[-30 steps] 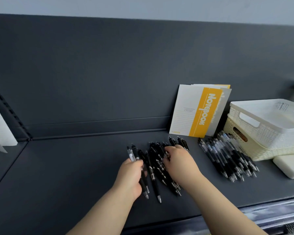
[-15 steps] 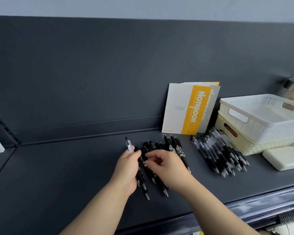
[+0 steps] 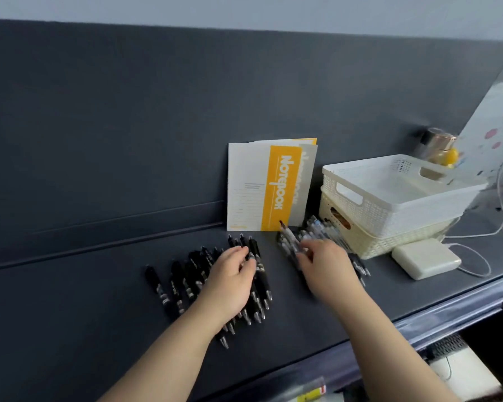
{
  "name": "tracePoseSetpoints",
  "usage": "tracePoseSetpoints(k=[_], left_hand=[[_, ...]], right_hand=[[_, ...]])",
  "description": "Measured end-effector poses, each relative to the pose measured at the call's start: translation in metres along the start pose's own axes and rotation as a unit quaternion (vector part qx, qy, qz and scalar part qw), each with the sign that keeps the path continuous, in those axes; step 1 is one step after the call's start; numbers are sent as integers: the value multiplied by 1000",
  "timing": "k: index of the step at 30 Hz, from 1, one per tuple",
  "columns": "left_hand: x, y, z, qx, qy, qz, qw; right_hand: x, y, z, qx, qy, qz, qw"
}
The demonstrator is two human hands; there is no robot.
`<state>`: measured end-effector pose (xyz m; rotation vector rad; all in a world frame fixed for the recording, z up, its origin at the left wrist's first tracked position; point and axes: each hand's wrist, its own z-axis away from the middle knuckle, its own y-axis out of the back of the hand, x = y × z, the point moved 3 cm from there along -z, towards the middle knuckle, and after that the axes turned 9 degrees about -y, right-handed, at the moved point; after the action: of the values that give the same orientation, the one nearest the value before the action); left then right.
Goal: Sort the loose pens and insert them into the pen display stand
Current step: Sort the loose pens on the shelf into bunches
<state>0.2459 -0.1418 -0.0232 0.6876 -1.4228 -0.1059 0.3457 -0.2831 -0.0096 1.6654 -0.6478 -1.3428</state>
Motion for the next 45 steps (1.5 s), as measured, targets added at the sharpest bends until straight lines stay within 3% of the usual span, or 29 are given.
tracePoseSetpoints(k=[2,4,8,11,17,21,24,28,32,36,45], left_hand=[[5,-15,-9,-35,-63,-206,976],[9,-29,-14,-82,-90,-332,935],[8,-49,-17,-171,-70,-436,881],[2,-49,-15,-197,-52,-468,860],[-1,-40,-5,-183,-44,-453,871],[-1,-30,2,-117,-43,-402,907],[-4,-7,12,0,16,-365,931],[-20,33,36,95,158,-381,906],[-46,47,52,84,265,-293,915],[-50,43,45,74,266,-237,931],[-54,52,26,54,252,-242,935]], right_hand=[[22,7,-11,37,-31,19,999],[37,11,-18,70,-44,32,996],[51,6,-26,66,-36,65,995],[53,4,-26,73,-29,82,994],[43,2,-33,34,17,95,995],[27,7,-32,45,51,72,995],[3,2,-28,-9,98,18,995],[-23,-30,-21,-135,128,20,982],[-36,-56,-20,-211,95,26,972],[-51,-75,-6,-224,80,37,971],[-74,-92,13,-231,93,4,968]])
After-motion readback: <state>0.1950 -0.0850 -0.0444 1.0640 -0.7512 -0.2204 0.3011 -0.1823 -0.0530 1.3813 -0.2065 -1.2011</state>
